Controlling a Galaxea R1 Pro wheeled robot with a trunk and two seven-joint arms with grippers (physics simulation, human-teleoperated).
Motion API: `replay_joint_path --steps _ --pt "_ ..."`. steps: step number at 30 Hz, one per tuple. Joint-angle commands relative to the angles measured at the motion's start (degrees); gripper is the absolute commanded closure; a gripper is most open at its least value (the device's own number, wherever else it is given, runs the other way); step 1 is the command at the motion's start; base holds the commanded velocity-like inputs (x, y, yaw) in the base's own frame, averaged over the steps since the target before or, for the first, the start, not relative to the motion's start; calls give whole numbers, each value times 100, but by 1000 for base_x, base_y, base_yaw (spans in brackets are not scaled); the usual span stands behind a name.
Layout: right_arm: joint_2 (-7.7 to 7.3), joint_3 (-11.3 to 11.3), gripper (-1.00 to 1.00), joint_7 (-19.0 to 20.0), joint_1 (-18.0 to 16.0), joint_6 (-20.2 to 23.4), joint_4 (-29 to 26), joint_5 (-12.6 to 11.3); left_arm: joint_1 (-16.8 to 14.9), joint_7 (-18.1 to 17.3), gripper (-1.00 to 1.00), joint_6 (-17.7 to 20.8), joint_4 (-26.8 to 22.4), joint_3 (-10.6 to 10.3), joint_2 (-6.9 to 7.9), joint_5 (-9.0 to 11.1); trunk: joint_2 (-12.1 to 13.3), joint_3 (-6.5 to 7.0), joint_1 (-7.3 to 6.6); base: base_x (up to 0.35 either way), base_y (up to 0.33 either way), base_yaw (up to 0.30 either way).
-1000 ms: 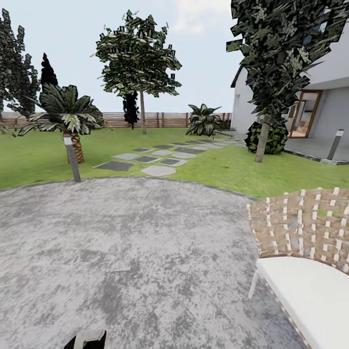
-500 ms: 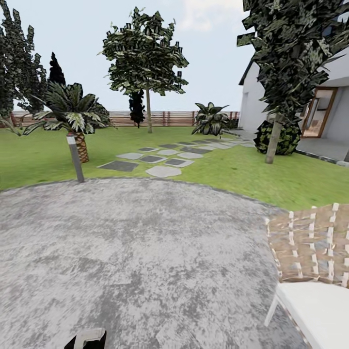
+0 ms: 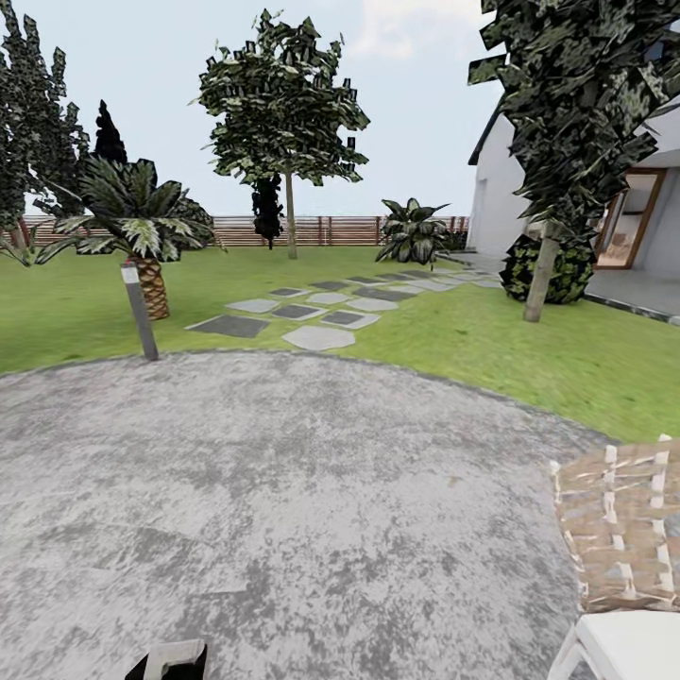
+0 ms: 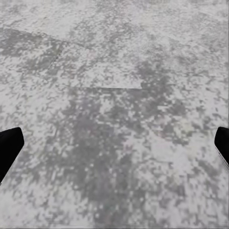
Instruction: In the garden, pick up the pesticide atomizer on the floor and spray pesticide onto both trees until each tree trunk is fully covered.
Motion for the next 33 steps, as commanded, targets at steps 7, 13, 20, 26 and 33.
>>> replay_joint_path --steps 7,13,20,26,33 --pt "0 2 -100 4 0 5 0 -7 -4 0 -100 -3 0 -3 -1 0 0 0 0 330 73 0" --pt "0 -4 -100 4 0 6 0 -12 -3 0 -100 -5 0 -2 0 0 0 0 0 328 127 0" --pt "7 -20 -100 1 0 7 -7 -19 -4 0 -100 -6 0 -1 0 0 0 0 0 326 136 0" --pt "4 -12 -100 4 0 -1 -20 -12 -2 0 -100 -2 0 -5 -1 0 0 0 0 325 126 0" --pt "2 -6 -100 4 0 -2 -9 -12 -4 0 -100 -1 0 -5 0 0 0 0 0 326 111 0"
